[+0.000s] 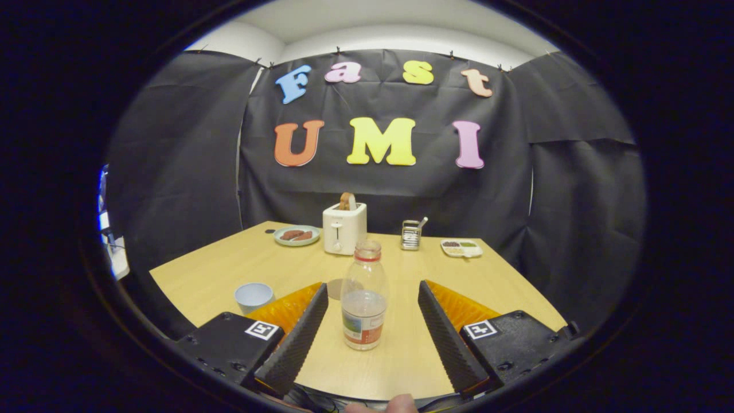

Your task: Take the bottle from table, then pour the juice into the cup, finally place the bottle on the coaster

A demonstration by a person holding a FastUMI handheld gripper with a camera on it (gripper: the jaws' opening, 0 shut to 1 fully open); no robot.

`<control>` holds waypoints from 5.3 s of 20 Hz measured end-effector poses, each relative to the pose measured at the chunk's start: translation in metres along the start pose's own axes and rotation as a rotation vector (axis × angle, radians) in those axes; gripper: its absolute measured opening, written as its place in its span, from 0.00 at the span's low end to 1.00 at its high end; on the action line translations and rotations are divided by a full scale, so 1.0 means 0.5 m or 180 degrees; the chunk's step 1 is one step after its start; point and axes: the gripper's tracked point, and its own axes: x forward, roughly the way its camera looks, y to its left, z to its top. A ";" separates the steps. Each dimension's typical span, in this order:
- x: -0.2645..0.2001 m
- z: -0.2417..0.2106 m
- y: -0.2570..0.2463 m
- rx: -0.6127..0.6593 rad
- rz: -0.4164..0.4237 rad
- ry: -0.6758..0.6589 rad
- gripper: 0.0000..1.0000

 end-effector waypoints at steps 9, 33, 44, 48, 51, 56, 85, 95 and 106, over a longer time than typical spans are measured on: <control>0.125 -0.138 0.015 0.0225 -0.0001 0.0445 1.00; 0.151 0.024 0.060 -0.1087 -0.0395 -0.0201 0.76; 0.170 0.009 0.123 -0.3290 -0.0622 -0.0420 0.76; 0.180 -0.027 0.137 -0.3819 -0.0636 -0.0403 0.76; 0.193 -0.048 0.132 -0.4006 -0.0657 -0.0286 0.76; 0.206 -0.043 0.124 -0.4513 -0.0849 -0.0251 0.76; 0.196 -0.002 0.152 -0.5423 -0.1000 -0.0163 0.76; 0.194 0.009 0.152 -0.5553 -0.1034 -0.0158 0.76; 0.192 0.043 0.165 -0.5674 -0.1065 -0.0226 0.76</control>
